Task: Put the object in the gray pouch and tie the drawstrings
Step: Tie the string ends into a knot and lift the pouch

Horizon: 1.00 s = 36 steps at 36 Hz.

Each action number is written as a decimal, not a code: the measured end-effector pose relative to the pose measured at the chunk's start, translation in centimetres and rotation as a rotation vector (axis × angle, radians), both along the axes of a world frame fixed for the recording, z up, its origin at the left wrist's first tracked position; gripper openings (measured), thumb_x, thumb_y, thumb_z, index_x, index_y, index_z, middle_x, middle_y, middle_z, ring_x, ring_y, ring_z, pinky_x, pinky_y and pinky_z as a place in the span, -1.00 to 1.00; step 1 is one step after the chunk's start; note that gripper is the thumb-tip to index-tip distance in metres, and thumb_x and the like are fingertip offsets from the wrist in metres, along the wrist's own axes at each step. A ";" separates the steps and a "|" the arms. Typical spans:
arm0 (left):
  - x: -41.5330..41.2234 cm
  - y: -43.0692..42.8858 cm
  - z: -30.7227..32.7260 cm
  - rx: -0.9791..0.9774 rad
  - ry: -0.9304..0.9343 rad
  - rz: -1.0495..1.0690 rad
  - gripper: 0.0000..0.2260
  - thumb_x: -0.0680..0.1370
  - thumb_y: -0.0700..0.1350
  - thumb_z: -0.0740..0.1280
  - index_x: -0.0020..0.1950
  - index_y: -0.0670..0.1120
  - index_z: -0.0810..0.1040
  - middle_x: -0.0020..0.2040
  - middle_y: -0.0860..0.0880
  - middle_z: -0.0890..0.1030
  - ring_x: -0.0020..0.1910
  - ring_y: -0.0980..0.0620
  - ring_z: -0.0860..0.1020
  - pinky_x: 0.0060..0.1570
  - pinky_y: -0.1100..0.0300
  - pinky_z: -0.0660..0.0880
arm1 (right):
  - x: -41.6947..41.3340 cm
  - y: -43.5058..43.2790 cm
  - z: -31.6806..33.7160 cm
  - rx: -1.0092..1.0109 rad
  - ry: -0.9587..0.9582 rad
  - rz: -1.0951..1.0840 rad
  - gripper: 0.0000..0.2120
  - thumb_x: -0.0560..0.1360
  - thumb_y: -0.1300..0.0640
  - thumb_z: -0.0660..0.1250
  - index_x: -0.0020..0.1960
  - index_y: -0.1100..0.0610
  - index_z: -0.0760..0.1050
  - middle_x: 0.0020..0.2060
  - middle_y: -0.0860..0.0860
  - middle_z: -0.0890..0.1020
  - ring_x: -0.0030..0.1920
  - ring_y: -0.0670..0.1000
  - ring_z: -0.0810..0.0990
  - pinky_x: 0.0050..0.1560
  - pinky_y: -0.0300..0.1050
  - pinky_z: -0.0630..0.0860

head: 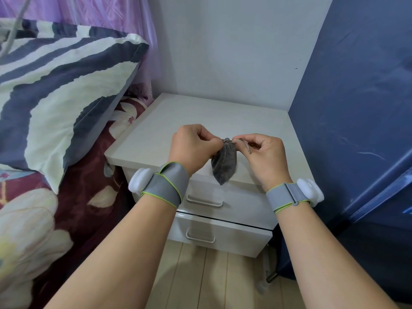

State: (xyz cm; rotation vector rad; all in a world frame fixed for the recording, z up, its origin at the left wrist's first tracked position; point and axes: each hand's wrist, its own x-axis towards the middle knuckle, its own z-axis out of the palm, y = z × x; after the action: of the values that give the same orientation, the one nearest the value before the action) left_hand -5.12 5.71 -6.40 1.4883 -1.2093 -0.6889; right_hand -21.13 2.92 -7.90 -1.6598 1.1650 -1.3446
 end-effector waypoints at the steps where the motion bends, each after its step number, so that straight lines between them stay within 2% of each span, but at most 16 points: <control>1: 0.0 0.0 0.0 0.000 -0.001 0.000 -0.88 0.25 -0.12 0.36 -0.31 -0.15 0.63 -0.31 -0.08 0.72 -0.29 -0.12 0.69 -0.14 -0.06 0.67 | 0.1 0.1 0.0 0.021 -0.024 0.002 -0.91 0.42 0.22 0.48 -0.20 0.05 0.69 -0.25 -0.01 0.73 -0.18 -0.06 0.71 -0.03 -0.25 0.59; 5: -0.2 -0.2 -0.2 -0.003 0.015 0.006 -0.89 0.24 -0.10 0.35 -0.34 -0.12 0.59 -0.29 -0.09 0.72 -0.27 -0.15 0.69 -0.14 -0.09 0.67 | 0.6 0.4 0.3 0.125 -0.163 0.014 -0.91 0.43 0.26 0.46 -0.19 0.10 0.67 -0.28 -0.04 0.70 -0.28 -0.20 0.65 -0.27 -0.44 0.46; 7: -0.2 -0.4 -0.4 -0.009 0.025 0.016 -0.89 0.22 -0.07 0.35 -0.35 -0.09 0.58 -0.30 -0.09 0.72 -0.26 -0.17 0.69 -0.12 -0.10 0.66 | 0.8 0.5 0.2 0.189 -0.224 0.018 -0.92 0.43 0.26 0.45 -0.18 0.10 0.67 -0.26 -0.04 0.70 -0.28 -0.21 0.65 -0.33 -0.48 0.42; 11: -0.1 -0.7 -0.8 -0.005 0.041 0.012 -0.85 0.20 -0.03 0.34 -0.35 -0.10 0.58 -0.26 -0.08 0.73 -0.21 -0.17 0.70 -0.08 -0.11 0.66 | 1.0 0.5 0.0 0.317 -0.298 0.021 -0.93 0.43 0.21 0.45 -0.20 0.08 0.67 -0.23 -0.04 0.70 -0.17 -0.08 0.67 -0.37 -0.32 0.35; 16: 0.0 -0.9 -1.1 0.000 0.056 0.024 -0.81 0.24 -0.06 0.37 -0.30 -0.18 0.60 -0.29 -0.13 0.71 -0.20 -0.18 0.70 -0.07 -0.12 0.66 | 1.3 0.4 -0.1 0.456 -0.434 0.057 -0.97 0.45 0.22 0.44 -0.15 0.15 0.66 -0.17 0.07 0.67 -0.18 -0.01 0.61 -0.47 -0.32 0.22; 25: 0.0 -1.0 -1.2 0.007 0.089 0.038 -0.87 0.21 -0.05 0.39 -0.39 -0.11 0.56 -0.33 -0.17 0.69 -0.20 -0.22 0.70 -0.08 -0.16 0.65 | 1.5 0.2 0.0 0.548 -0.548 0.080 -0.92 0.47 0.26 0.42 -0.20 0.14 0.61 -0.25 0.04 0.61 -0.38 -0.10 0.50 -0.52 -0.35 0.22; 29: 0.1 -1.2 -1.3 0.009 0.105 0.040 -0.89 0.21 -0.07 0.41 -0.43 -0.08 0.54 -0.36 -0.14 0.68 -0.21 -0.23 0.69 -0.10 -0.17 0.65 | 1.5 0.2 0.1 0.574 -0.597 0.097 -0.87 0.48 0.28 0.40 -0.23 0.13 0.56 -0.41 -0.05 0.57 -0.53 -0.17 0.43 -0.52 -0.36 0.20; 36: 0.0 -1.1 -1.2 0.023 0.123 0.032 -0.90 0.22 -0.09 0.41 -0.40 -0.10 0.56 -0.38 -0.12 0.68 -0.21 -0.23 0.69 -0.09 -0.17 0.65 | 1.4 0.0 0.0 0.575 -0.613 0.109 -0.86 0.49 0.28 0.39 -0.23 0.13 0.55 -0.44 -0.07 0.55 -0.55 -0.18 0.39 -0.50 -0.35 0.18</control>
State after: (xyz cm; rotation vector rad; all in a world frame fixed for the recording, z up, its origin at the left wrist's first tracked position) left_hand -5.08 4.64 -7.60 1.4599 -1.0855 -0.7635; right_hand -19.70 2.94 -7.91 -0.8068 0.9449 -1.1769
